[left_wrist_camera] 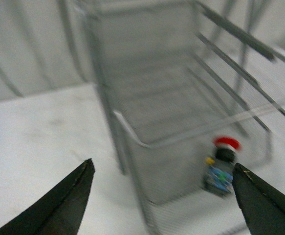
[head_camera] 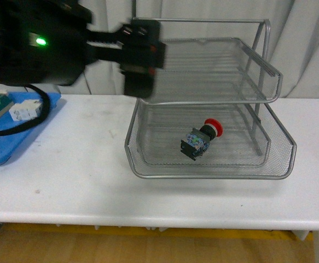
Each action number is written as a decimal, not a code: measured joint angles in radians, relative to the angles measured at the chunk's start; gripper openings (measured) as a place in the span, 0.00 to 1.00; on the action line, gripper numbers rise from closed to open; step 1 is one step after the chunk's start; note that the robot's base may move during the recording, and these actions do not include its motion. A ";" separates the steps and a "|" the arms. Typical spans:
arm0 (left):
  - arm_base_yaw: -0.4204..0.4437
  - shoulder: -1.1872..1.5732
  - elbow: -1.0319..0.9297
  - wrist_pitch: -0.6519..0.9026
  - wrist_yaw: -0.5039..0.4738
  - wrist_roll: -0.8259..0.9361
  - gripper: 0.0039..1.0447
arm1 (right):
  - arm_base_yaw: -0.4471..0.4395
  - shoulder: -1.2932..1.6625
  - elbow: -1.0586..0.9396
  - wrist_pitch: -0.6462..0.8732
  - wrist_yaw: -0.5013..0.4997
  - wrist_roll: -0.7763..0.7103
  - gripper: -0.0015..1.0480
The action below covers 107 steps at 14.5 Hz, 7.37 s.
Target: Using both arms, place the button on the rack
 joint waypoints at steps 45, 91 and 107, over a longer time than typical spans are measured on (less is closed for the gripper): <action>0.417 -1.498 -0.771 -0.450 0.082 0.010 0.70 | 0.010 0.598 0.132 0.486 -0.168 0.106 0.94; 0.417 -1.498 -0.771 -0.449 0.083 0.010 0.94 | 0.274 2.089 1.249 0.045 0.119 0.155 0.02; 0.417 -1.498 -0.771 -0.449 0.083 0.010 0.94 | -0.248 1.059 0.224 0.829 -0.225 0.068 0.02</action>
